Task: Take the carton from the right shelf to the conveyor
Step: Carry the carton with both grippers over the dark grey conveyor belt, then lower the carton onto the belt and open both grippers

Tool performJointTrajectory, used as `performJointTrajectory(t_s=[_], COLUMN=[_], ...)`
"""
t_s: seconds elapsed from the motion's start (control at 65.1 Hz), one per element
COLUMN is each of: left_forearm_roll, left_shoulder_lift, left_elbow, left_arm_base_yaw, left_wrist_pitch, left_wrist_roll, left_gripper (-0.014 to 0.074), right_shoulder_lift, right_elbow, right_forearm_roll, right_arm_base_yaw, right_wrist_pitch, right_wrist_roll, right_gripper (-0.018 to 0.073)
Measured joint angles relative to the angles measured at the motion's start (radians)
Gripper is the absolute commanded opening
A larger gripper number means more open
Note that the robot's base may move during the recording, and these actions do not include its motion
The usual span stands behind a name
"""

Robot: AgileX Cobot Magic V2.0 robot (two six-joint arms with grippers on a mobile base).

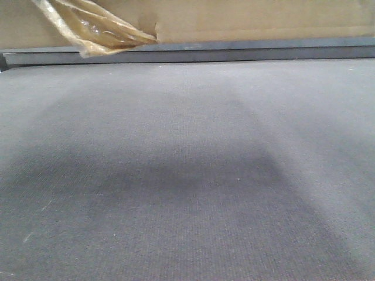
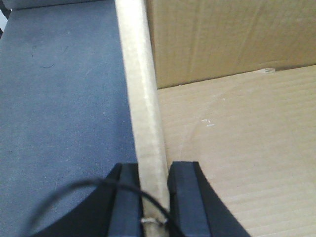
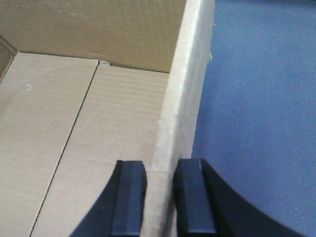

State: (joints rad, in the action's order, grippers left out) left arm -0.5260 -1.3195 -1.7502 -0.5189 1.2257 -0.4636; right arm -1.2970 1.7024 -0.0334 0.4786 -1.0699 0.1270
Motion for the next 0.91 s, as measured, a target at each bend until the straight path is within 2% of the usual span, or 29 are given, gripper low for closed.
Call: performJointTrajectory(t_s=[0.23,0.369,0.569,0.907], left_forearm_roll=[0.002,0.034,0.077,0.069], left_shoulder_lift=[0.000,-0.025,-0.146,-0.368], left_elbow=[0.000,-0.001,-0.001,-0.001], left_arm_base_yaw=[0.000,0.011,0.061,0.100], left_wrist_pitch=[-0.015,-0.024,-0.062,-0.162], left_wrist_roll=[0.000,0.000,0.006,0.008], left_gripper=[-0.0018,-0.0018,-0.0018,-0.0018], right_shoulder_lift=[0.000,-0.017,-0.120,-0.347], right_elbow=[0.000,0.000,0.000,0.000], right_forearm_roll=[0.000,0.014,0.023,0.033], right_arm_base_yaw=[0.000,-0.003,-0.043,-0.091], right_wrist_pitch=[0.000,-0.028,-0.049,0.037], right_wrist_roll=[0.000,0.000,-0.002,-0.019], right_gripper=[-0.0058,-0.0058,-0.0058,-0.0058])
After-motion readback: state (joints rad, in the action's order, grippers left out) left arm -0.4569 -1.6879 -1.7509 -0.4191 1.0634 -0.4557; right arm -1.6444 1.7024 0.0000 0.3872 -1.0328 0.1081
